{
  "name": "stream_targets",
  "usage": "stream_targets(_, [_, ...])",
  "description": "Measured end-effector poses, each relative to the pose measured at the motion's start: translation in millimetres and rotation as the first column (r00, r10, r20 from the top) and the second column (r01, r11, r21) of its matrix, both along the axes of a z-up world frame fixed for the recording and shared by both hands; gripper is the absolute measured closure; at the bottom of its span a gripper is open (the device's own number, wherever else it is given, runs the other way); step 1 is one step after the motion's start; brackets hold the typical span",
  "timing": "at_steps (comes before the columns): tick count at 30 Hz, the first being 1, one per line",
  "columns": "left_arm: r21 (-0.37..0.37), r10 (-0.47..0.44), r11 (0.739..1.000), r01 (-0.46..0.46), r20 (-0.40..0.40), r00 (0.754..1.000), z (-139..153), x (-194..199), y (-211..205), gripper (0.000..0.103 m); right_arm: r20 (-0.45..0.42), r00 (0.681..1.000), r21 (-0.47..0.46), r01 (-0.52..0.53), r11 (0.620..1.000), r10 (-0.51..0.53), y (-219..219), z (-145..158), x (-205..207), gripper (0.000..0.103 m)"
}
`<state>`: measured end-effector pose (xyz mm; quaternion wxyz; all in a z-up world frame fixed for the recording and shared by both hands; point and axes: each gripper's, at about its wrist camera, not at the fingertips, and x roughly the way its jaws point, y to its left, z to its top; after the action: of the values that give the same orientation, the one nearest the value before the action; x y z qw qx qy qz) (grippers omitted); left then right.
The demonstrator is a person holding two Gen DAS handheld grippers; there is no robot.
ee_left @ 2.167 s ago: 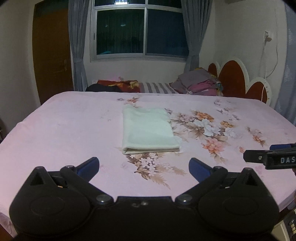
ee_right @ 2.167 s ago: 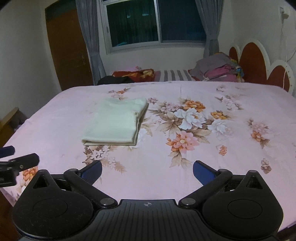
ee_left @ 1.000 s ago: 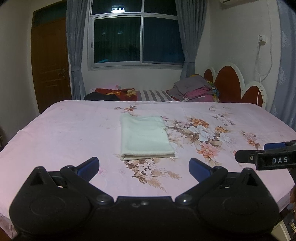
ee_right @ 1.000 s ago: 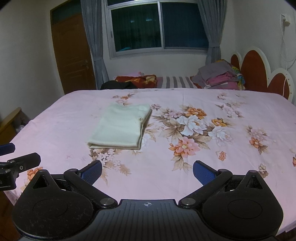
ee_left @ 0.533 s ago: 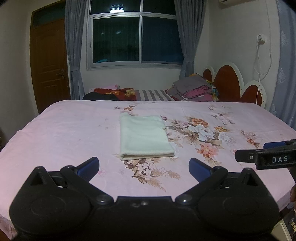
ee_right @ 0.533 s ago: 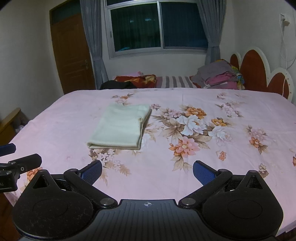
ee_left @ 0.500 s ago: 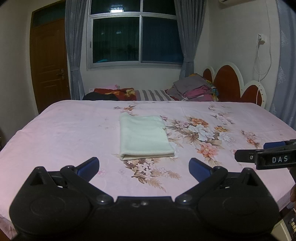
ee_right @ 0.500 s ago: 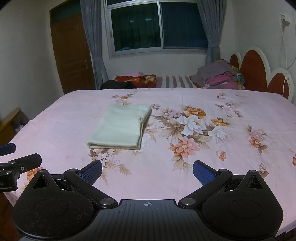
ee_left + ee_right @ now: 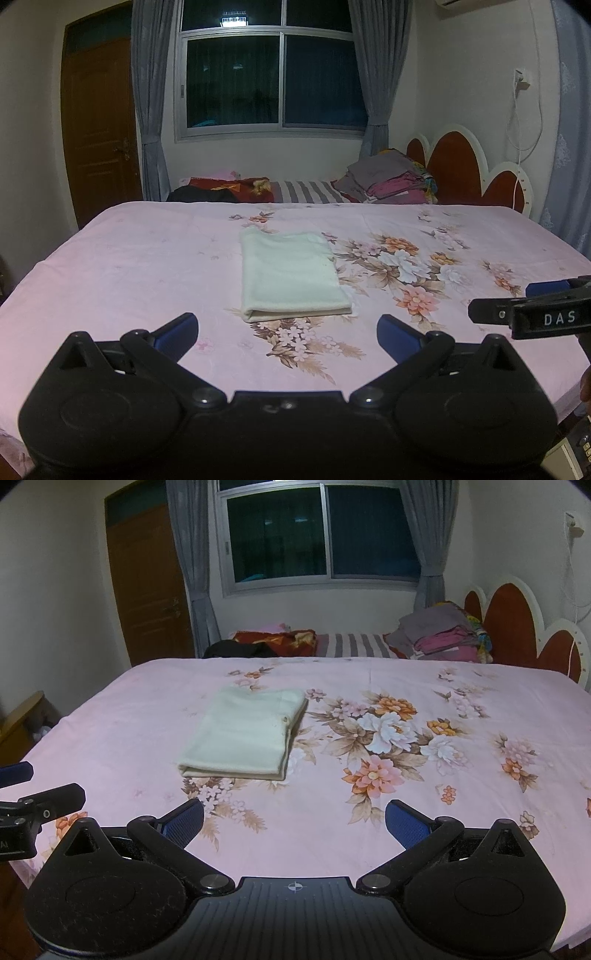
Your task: Fold small clothes
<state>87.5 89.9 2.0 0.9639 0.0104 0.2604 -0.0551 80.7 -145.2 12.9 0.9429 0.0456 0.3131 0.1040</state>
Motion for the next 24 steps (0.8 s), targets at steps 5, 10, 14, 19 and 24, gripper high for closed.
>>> stream_targets(5, [-0.001, -0.003, 1.0, 0.003, 0.001, 1.0, 0.0, 0.5, 0.9, 0.0, 0.001, 1.0, 0.0, -0.001, 1.0, 0.001, 0.2, 0.3, -0.1, 0.0])
stream_targets(10, [0.003, -0.005, 1.0, 0.005, 0.007, 1.0, 0.0, 1.7, 3.4, 0.0, 0.002, 1.0, 0.0, -0.003, 1.0, 0.003, -0.7, 0.7, -0.5, 0.0])
stream_targets(14, [0.001, -0.005, 1.0, 0.005, 0.01, 1.0, -0.2, 2.5, 5.1, 0.0, 0.004, 1.0, -0.001, -0.009, 1.0, 0.009, -3.1, 0.8, -1.3, 0.0])
stream_targets(19, [0.002, -0.005, 1.0, 0.005, 0.012, 1.0, -0.7, 3.7, 5.9, 0.0, 0.003, 1.0, -0.001, -0.011, 1.0, 0.011, -3.2, 0.8, -0.8, 0.0])
stream_targets(24, [0.002, -0.005, 1.0, 0.005, 0.013, 1.0, -0.5, 4.4, 7.6, 0.0, 0.005, 1.0, -0.003, -0.017, 1.0, 0.017, -5.4, 1.1, 0.0, 0.0])
